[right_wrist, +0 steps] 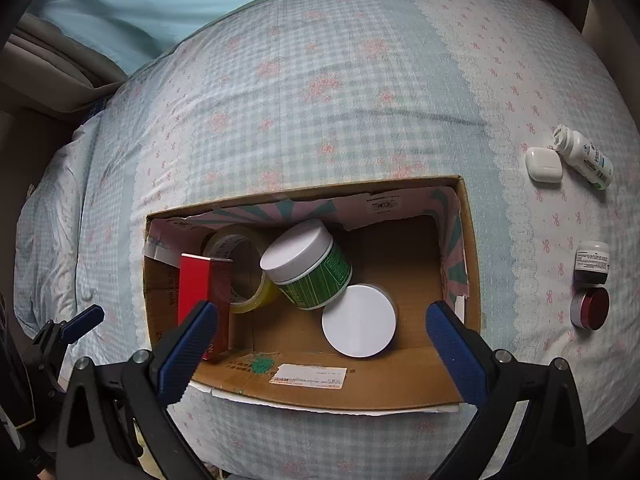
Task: Organize rigid objects
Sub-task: 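Open both grippers to drop the red box and green jar, lift away, then grasp the white earbud case with the left gripper while the right grasps the white L'Oreal jar, then carry the earbud case and L'Oreal jar over the cardboard box with both grippers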
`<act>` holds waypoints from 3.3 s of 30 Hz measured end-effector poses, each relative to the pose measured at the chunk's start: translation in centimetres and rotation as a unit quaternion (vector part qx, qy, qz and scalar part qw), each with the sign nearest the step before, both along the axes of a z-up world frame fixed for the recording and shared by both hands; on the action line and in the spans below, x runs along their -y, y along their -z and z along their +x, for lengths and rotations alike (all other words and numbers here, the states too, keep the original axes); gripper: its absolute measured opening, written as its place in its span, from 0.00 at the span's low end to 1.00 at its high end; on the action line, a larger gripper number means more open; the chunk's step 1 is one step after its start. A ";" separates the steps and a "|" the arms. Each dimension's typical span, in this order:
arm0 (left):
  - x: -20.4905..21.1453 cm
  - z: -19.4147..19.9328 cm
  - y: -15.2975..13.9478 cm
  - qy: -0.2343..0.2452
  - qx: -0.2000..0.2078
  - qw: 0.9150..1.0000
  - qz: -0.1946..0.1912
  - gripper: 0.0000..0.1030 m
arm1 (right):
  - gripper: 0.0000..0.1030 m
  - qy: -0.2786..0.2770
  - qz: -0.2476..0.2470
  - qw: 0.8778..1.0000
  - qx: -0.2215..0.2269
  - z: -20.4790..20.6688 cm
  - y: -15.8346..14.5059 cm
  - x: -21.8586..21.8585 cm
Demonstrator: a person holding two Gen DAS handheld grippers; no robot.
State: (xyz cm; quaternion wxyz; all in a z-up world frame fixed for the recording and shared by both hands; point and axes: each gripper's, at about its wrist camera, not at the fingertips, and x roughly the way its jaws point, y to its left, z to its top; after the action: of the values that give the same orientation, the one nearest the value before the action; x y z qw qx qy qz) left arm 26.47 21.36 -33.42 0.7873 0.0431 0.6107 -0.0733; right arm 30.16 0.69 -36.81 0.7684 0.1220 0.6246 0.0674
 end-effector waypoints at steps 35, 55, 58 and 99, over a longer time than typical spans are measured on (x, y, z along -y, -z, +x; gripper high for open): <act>16.5 -1.6 -12.5 0.065 0.098 0.990 -0.074 1.00 | 1.00 0.150 -0.117 0.978 0.089 -14.0 -12.5 19.0; 36.1 8.4 1.5 0.115 -0.024 0.993 -0.007 1.00 | 1.00 0.150 -0.041 0.988 -0.014 -8.3 2.0 30.2; 37.5 10.0 4.1 0.117 -0.040 0.992 -0.003 1.00 | 1.00 0.143 -0.034 0.989 -0.024 -7.5 4.0 30.5; 45.2 17.2 17.4 0.096 -0.097 0.990 0.019 0.58 | 0.51 0.136 -0.034 0.989 -0.052 2.3 14.0 30.3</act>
State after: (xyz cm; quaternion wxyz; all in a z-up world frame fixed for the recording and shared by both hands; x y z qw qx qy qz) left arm 43.68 -23.80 -50.78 0.7127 0.1095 0.6783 -0.1411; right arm 32.50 -29.58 -50.82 0.7404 0.1834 0.6434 -0.0653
